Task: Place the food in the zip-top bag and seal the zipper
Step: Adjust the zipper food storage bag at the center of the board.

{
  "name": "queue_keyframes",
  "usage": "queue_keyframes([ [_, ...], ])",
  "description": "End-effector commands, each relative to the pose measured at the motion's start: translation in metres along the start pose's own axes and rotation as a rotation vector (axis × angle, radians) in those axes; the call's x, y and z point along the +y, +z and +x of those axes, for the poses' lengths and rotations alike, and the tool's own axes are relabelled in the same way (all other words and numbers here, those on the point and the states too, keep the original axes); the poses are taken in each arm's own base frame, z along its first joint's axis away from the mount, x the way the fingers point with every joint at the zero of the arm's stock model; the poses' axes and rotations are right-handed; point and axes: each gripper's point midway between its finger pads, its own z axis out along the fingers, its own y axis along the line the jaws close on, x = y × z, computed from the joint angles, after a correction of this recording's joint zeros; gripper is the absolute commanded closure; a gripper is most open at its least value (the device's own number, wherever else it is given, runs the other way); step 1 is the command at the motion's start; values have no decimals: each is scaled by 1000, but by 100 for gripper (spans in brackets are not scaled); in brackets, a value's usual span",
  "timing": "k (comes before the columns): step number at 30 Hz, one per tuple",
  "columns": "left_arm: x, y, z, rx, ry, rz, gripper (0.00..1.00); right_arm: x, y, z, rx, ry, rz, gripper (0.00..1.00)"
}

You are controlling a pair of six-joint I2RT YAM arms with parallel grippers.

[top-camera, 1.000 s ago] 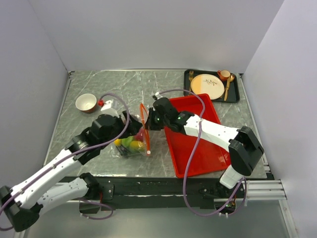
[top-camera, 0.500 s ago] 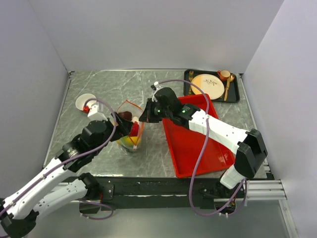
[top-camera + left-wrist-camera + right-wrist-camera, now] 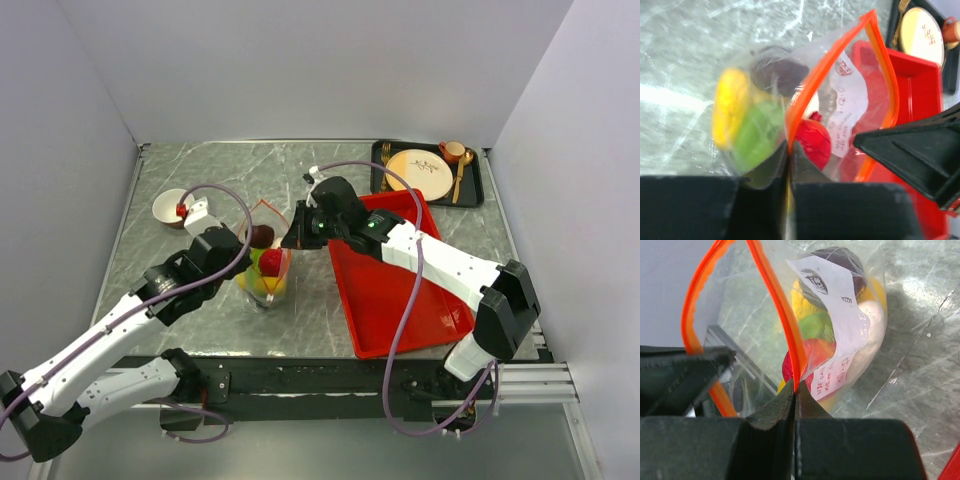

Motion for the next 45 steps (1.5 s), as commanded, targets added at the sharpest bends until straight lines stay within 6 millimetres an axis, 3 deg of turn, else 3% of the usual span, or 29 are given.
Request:
queue_keyframes([
  [1,-17,-15,-36,-93,-20,32,99,34,-18,-25,-48,-55,-106,97],
  [3,-29,-26,-54,-125,-35,67,99,51,-26,-33,-52,-86,-154,98],
  [7,-27,-45,-78,-172,-48,43,99,98,-50,-38,-48,-126,-371,97],
  [10,-13,-59,-88,-202,-74,11,99,121,-52,-38,-1,-145,-477,96],
  [11,-8,-62,-91,-215,-86,-5,99,124,-44,-26,67,-148,-509,96],
  [13,2,-74,-96,-221,-94,-25,99,132,-39,-23,92,-161,-530,95],
  [16,11,-85,-103,-247,-98,-40,99,125,-17,-17,95,-108,-509,96],
  [18,13,-80,-97,-234,-56,-42,99,116,-2,-11,125,-70,-491,95],
  [20,1,-73,-92,-216,-18,2,99,101,14,-3,142,-44,-441,96],
  [21,-3,-63,-76,-164,10,26,99,91,21,-5,118,-35,-395,96],
  [22,-17,-54,-73,-162,6,67,99,77,28,1,121,-17,-349,96],
  [23,-17,-41,-56,-122,48,72,99,68,30,2,114,-10,-315,96],
  [27,-47,-3,-10,12,101,179,99,12,43,10,69,47,-102,96],
  [28,-48,11,8,66,125,175,99,-12,46,15,59,66,-23,96],
  [31,-45,36,38,153,157,132,99,-42,49,26,50,97,63,96],
  [35,-52,44,48,180,168,159,99,-61,44,33,21,122,123,96],
  [40,-66,43,45,175,172,217,98,-68,29,24,-62,134,164,95],
  [45,-77,42,59,236,187,288,79,-63,21,16,-115,137,142,95],
])
